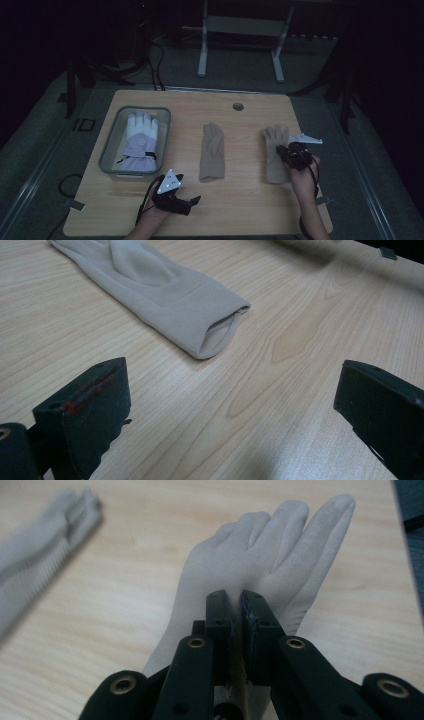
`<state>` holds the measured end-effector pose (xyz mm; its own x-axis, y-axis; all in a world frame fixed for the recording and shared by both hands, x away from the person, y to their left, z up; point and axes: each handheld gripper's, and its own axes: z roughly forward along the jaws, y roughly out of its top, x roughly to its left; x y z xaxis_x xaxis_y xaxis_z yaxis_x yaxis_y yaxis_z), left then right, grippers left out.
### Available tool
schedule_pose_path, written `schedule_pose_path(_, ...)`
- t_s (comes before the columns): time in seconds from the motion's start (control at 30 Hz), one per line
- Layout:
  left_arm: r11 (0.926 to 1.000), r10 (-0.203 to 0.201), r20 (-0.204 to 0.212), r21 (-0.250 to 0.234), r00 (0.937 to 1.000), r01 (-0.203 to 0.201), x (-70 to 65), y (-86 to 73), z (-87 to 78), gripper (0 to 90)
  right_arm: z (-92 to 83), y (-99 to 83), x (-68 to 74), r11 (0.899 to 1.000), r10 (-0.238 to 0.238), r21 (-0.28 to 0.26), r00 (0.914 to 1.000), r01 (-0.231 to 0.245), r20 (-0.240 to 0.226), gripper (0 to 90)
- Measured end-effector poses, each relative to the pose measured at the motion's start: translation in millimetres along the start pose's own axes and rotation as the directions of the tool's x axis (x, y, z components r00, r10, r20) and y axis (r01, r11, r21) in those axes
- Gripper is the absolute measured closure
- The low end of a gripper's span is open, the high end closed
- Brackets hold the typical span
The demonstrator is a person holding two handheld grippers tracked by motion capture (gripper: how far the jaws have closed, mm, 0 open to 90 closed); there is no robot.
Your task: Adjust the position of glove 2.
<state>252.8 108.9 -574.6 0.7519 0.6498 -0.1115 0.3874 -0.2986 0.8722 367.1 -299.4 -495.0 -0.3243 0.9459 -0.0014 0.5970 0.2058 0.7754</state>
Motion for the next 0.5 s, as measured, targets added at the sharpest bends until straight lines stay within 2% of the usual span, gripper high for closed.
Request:
schedule_pose_path(0.13,1.0000,-0.001,0.000,0.001,1.0000,0.001,0.3,0.0,0.1,2.0,-8.3,15.6,12.2,0.999,0.023,-0.032,0.9994,-0.022,0.025,83.0)
schedule_pose_path(0.2,1.0000,-0.003,0.001,-0.001,1.0000,0.003,0.8,0.0,-0.4,2.0,-9.5,21.9,20.2,0.999,0.017,-0.033,0.9994,-0.016,0.029,83.0)
schedule_pose_path(0.37,1.0000,-0.001,-0.001,0.000,1.0000,0.001,1.0,0.0,-0.6,2.0,-10.1,38.4,41.6,0.998,0.020,-0.066,0.9998,-0.019,0.005,82.9)
schedule_pose_path(0.5,1.0000,0.000,0.001,-0.001,1.0000,0.000,1.4,-0.3,-0.7,2.0,-7.2,49.8,60.4,0.997,0.004,-0.078,0.9997,-0.006,-0.025,82.9)
